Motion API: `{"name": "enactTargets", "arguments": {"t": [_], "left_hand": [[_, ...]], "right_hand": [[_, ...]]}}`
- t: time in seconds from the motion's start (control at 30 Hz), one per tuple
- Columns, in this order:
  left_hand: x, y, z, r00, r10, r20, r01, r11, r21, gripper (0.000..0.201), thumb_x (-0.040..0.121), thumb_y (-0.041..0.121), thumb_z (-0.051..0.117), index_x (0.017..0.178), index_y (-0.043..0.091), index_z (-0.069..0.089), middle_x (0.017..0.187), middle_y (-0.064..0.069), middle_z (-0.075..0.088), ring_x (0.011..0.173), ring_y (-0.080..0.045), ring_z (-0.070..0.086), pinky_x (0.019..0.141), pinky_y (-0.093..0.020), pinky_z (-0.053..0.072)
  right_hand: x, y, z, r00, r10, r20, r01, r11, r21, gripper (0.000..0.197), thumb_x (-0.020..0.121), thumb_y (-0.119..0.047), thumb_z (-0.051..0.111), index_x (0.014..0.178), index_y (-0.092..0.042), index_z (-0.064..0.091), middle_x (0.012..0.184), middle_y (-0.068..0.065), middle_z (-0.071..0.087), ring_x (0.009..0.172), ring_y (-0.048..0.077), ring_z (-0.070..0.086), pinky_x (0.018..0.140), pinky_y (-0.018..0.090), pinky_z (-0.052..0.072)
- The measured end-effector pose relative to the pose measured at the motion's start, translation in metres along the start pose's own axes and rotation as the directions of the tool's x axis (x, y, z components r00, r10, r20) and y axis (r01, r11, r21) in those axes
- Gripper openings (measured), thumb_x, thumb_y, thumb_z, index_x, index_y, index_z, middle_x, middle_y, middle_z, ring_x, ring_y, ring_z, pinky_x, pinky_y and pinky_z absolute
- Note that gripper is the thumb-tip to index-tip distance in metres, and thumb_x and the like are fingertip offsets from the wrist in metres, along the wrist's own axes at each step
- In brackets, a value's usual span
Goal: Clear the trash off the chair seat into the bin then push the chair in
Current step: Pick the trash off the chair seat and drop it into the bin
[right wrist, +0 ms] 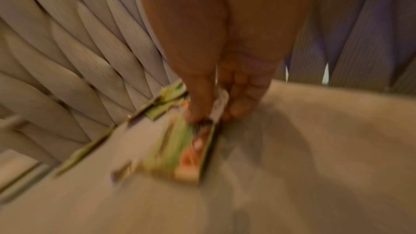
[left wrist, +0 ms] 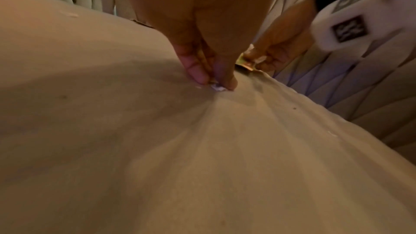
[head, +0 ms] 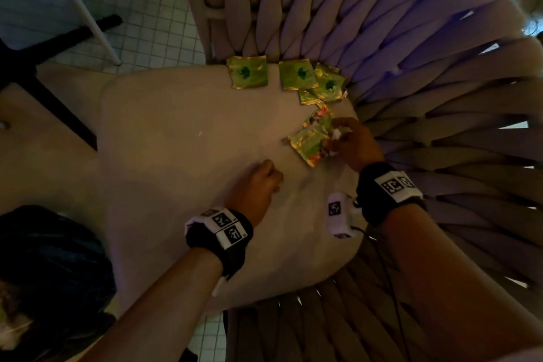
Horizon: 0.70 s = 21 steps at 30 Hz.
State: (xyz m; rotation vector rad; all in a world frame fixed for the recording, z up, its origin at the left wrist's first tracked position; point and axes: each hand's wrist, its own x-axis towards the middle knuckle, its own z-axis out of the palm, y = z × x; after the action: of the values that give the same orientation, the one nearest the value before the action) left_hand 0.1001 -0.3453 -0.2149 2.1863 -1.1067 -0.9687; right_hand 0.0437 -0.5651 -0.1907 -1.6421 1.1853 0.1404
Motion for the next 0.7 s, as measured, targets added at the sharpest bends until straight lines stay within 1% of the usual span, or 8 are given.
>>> {"name": "enactTargets", "arguments": {"t": [0.1,0.17,0.3,0.37,0.43,0.5,0.6,0.7], "left_hand": [[-0.003,-0.004,-0.008,0.991,0.086,-0.104,-0.07,0.987,0.145,0.011,0.077,0.006,0.063,0.087,0.007,0.066,0.089,-0.015,0.06,0.079,-0.035,0.059,0.066,-0.039,0.052],[-0.006,-0.009,-0.02,0.968,0.093,-0.235,-0.047,0.98,0.196,0.014,0.081,0.017,0.057,0.089,0.01,0.066,0.092,-0.015,0.061,0.08,-0.036,0.057,0.069,-0.044,0.051],[-0.001,-0.039,-0.058,0.862,-0.187,-0.471,0.306,0.933,0.189,0.035,0.089,0.02,0.049,0.122,0.013,0.058,0.131,-0.021,0.051,0.111,-0.042,0.047,0.092,-0.053,0.039],[0.004,-0.058,-0.069,0.831,-0.263,-0.49,0.376,0.915,0.148,0.04,0.09,0.011,0.052,0.13,0.01,0.052,0.134,-0.025,0.047,0.114,-0.045,0.044,0.095,-0.054,0.037],[0.007,-0.068,-0.075,0.847,-0.252,-0.468,0.331,0.939,0.093,0.039,0.088,-0.002,0.049,0.127,0.002,0.055,0.123,-0.029,0.05,0.107,-0.046,0.049,0.092,-0.053,0.044],[0.008,-0.071,-0.079,0.855,-0.277,-0.438,0.316,0.949,0.017,0.047,0.081,-0.017,0.04,0.122,-0.002,0.056,0.116,-0.029,0.051,0.104,-0.044,0.054,0.09,-0.053,0.048],[0.008,-0.068,-0.083,0.845,-0.297,-0.444,0.331,0.944,-0.002,0.05,0.075,-0.021,0.035,0.116,-0.004,0.058,0.11,-0.029,0.052,0.1,-0.042,0.056,0.086,-0.049,0.049],[0.013,-0.068,-0.083,0.84,-0.284,-0.462,0.33,0.944,0.02,0.041,0.077,-0.019,0.039,0.109,-0.006,0.061,0.106,-0.029,0.053,0.096,-0.043,0.056,0.083,-0.047,0.048]], "right_hand": [[0.013,-0.001,0.015,0.98,0.004,-0.201,-0.025,0.994,-0.105,0.036,0.075,-0.004,0.074,0.105,-0.013,0.056,0.076,-0.001,0.058,0.067,0.013,0.059,0.065,0.03,0.053],[0.016,0.002,0.022,0.957,0.001,-0.29,-0.034,0.993,-0.109,0.041,0.074,-0.008,0.073,0.109,-0.014,0.054,0.088,-0.001,0.06,0.079,0.017,0.057,0.065,0.025,0.052],[0.023,0.012,0.024,0.959,-0.059,-0.278,-0.015,0.967,-0.255,0.032,0.072,-0.014,0.073,0.102,-0.009,0.063,0.105,0.012,0.063,0.09,0.024,0.062,0.069,0.023,0.038],[0.02,0.013,0.021,0.979,-0.052,-0.198,-0.008,0.956,-0.294,0.014,0.072,-0.014,0.072,0.085,-0.012,0.066,0.087,0.006,0.063,0.085,0.018,0.06,0.068,0.027,0.04],[0.012,0.01,0.015,0.999,-0.005,-0.048,-0.004,0.982,-0.189,0.024,0.067,-0.006,0.076,0.066,-0.019,0.056,0.067,0.0,0.058,0.073,0.016,0.058,0.065,0.036,0.049],[0.008,-0.002,0.004,0.999,-0.023,0.026,0.023,1.0,0.007,0.036,0.07,0.009,0.073,0.067,-0.019,0.05,0.055,-0.006,0.056,0.054,0.002,0.056,0.057,0.026,0.051],[0.021,-0.031,-0.011,0.994,-0.053,-0.097,0.066,0.989,0.134,0.031,0.076,0.006,0.07,0.076,-0.019,0.051,0.06,-0.009,0.058,0.043,-0.007,0.052,0.043,0.007,0.041],[0.048,-0.048,-0.005,0.98,-0.023,-0.195,0.056,0.984,0.167,0.021,0.077,-0.006,0.074,0.07,-0.017,0.058,0.069,-0.002,0.057,0.05,-0.003,0.055,0.053,0.016,0.049]]}}
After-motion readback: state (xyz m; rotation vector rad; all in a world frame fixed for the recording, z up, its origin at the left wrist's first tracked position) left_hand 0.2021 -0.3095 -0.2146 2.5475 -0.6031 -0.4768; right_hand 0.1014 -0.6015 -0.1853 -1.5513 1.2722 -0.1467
